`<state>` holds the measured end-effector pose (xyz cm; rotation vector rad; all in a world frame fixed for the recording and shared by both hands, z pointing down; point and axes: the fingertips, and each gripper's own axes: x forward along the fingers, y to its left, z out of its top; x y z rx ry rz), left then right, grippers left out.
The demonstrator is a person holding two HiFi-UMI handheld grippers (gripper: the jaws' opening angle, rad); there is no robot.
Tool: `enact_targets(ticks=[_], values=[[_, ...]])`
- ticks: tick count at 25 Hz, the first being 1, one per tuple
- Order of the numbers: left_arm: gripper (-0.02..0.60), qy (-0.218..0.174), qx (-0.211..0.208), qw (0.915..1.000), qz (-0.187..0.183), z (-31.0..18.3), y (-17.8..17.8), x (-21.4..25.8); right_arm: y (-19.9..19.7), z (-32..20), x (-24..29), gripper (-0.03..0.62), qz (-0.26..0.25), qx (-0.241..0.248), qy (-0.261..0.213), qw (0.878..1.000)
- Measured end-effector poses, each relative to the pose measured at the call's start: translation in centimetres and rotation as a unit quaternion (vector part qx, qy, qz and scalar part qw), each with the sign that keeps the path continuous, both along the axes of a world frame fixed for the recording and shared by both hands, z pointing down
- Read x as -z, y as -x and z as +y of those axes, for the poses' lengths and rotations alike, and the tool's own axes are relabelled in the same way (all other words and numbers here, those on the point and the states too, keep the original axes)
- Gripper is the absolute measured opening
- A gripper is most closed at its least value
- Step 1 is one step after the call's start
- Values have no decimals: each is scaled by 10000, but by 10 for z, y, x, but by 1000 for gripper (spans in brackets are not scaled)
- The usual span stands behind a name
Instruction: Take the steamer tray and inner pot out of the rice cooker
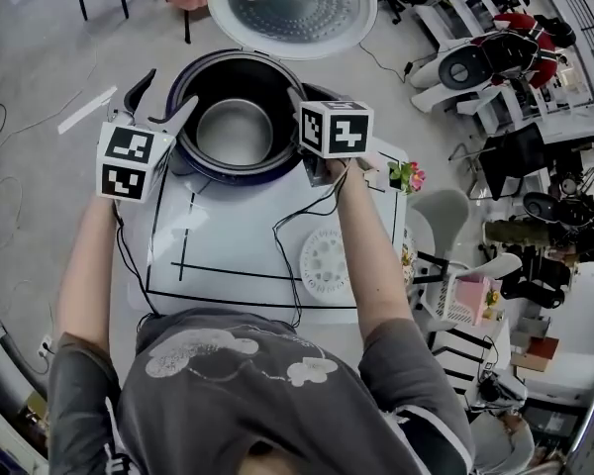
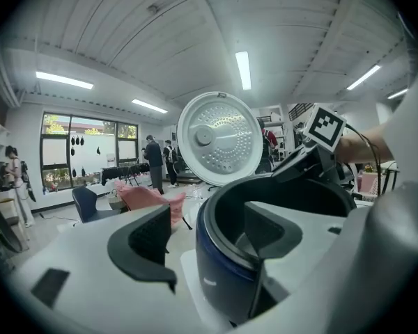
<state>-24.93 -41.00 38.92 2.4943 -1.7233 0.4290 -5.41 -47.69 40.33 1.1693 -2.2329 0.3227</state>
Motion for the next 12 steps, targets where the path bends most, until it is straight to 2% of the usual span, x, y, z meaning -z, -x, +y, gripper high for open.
enact_targets(ticks=[3,6,10,12], values=[[334,144,-185,9996,-135,-14,-4,-1,5,1,11,101,-126,81,-123,9998],[333,304,-546,9970,-465,-31,-18,-2,5,4,19,101,-284,143,-212,9993],[327,613,-994,9871,-1097,-56,-37,-12,3,8,27,101,-434,194,-279,9985],[303,823,-1143,9807,-1358,-66,-42,-18,3,8,28,101,-463,214,-297,9983]])
